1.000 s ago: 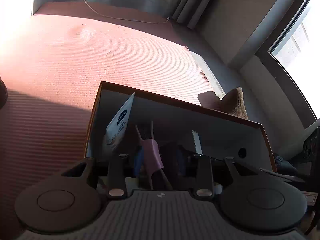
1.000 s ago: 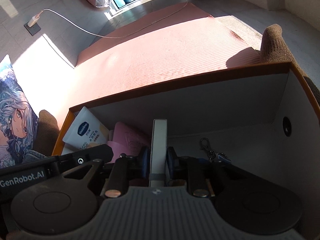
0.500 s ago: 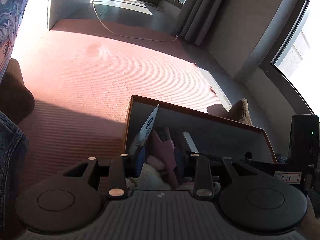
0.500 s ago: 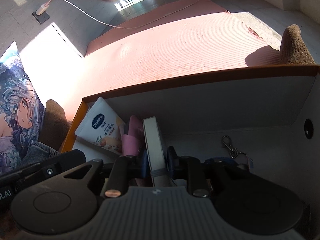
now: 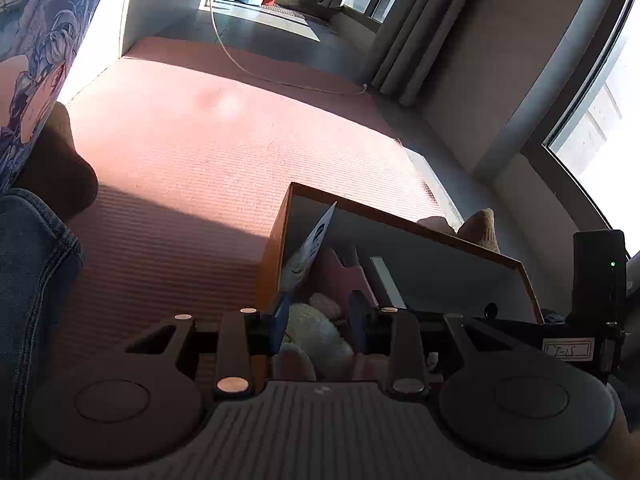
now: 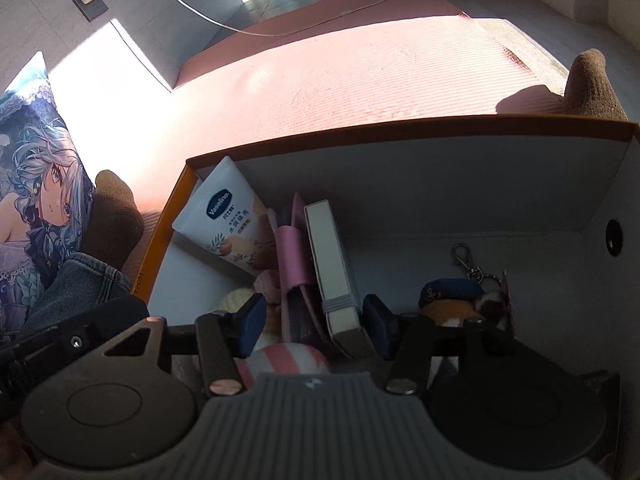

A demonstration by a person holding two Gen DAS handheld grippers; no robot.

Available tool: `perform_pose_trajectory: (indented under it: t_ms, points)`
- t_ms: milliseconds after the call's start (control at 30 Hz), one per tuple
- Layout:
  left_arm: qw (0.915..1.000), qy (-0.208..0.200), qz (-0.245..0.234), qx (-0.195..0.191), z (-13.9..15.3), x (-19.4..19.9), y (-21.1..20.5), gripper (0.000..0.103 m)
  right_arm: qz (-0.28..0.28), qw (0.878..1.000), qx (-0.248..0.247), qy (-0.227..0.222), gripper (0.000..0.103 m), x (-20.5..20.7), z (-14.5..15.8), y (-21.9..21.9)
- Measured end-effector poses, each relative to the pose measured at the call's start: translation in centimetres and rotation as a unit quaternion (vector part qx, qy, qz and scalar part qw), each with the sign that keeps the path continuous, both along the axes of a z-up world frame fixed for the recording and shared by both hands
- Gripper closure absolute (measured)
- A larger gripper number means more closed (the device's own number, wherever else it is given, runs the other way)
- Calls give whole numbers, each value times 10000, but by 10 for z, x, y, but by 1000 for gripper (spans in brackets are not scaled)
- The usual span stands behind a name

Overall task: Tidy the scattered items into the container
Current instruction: 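Open both grippers to release the wallet and grey box in the shoebox, then withdraw both tools up out of the shoebox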

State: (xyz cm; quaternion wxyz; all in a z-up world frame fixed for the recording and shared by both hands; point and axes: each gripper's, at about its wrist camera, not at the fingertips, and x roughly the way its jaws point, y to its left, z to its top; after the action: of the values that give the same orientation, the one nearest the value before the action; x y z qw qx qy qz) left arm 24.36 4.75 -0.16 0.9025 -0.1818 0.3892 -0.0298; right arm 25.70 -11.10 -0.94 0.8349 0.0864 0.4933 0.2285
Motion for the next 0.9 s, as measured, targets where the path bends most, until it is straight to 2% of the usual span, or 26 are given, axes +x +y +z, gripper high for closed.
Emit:
perform_pose_trajectory:
  t_ms: [33,67,300,500,733,900]
  points:
    - [10000,9,-4,-18,0,0,0,66,-42,10000,-37,50,53,1,-1,1]
    - [10000,23,-9,-37,-1,-1,0,66,-105,9999,-15,129,56,2,-2,1]
    - [9999,61,-5,-81,-4,-2,-1,66,-800,9946,405,516,59,2,-6,-4]
    - [9999,85,-6,-60,-6,-5,-3,66,-509,9986,-64,115,56,-8,-2,11]
    - [10000,18,19,-1,0,-15,-4,66,-356,9993,-97,-6,48,-15,1,12]
    - [9999,-49,92,-16,8,-28,0,65,-273,9988,-271,-287,41,-26,11,10]
